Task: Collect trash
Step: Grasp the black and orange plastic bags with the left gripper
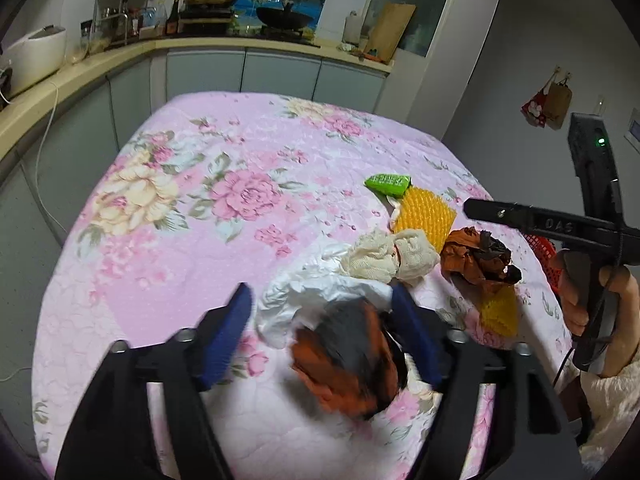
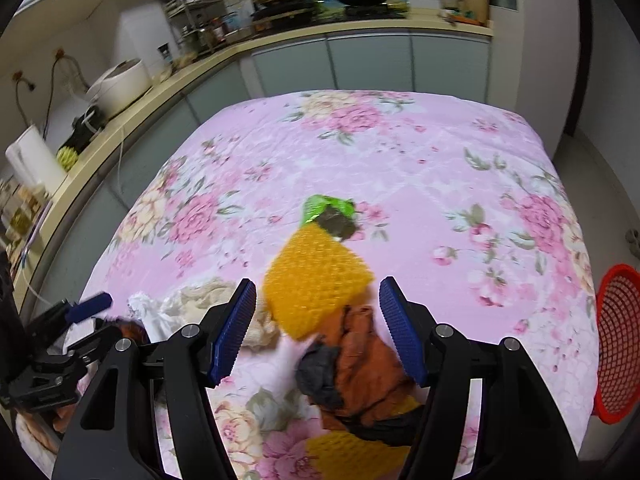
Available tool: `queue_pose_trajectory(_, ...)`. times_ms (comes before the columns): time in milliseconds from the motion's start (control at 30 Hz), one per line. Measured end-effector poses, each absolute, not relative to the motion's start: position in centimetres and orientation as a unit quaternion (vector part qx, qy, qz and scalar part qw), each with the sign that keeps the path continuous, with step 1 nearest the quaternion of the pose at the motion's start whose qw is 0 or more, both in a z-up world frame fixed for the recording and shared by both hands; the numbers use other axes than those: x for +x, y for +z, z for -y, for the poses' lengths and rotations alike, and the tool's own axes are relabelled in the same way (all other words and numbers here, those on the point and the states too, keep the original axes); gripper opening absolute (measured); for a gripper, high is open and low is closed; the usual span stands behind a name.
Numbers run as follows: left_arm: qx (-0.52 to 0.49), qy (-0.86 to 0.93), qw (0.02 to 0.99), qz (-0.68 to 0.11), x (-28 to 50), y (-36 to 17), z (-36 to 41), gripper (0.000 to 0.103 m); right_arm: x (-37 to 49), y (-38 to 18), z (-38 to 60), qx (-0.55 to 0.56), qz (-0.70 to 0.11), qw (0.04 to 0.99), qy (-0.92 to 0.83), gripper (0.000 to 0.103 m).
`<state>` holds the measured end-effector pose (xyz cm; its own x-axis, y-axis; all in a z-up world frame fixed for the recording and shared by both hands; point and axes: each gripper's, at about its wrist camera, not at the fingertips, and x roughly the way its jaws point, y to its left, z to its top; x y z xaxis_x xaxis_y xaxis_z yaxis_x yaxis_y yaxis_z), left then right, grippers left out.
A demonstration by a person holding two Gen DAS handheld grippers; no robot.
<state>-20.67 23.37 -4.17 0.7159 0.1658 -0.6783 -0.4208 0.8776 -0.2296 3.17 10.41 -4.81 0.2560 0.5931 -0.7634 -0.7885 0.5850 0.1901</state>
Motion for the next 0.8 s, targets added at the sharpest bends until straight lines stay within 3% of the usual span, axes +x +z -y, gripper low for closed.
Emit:
queue_pose_trajectory(167, -0.183, 0.143, 0.915, -0.331, -21.7, -3.3, -22.9, 0.075, 2.1, -5.1, -11.9, -0.136, -0.420, 0.771, 0.458, 0.062)
queue_pose_trajectory(467, -0.156, 0.119, 0.901, -0.387, -20.8, -6.2, -19.8, 0.074, 0.7, -7.7, -15.0, -0.170, -0.445, 0.735, 0.483, 0.062)
queue_pose_trajectory(500, -0.155, 0.124, 0.900, -0.388, -20.6, -6.5, -19.7, 0.072, 0.5, -8.0, -15.3, -0.175, -0.448, 0.732, 0.484, 0.062)
queue_pose_trajectory(633, -0.170, 0.124, 0.895, -0.393, -20.2, -7.1, -20.1, 0.048, -0.2, -8.5, -15.8, -0.190, -0.444, 0.727, 0.488, 0.062)
queue_pose_trajectory(800, -0.161, 0.121, 0.898, -0.392, -20.2, -6.9, -19.8, 0.041, -0.3, -8.3, -15.7, -0.187, -0.442, 0.724, 0.496, 0.062)
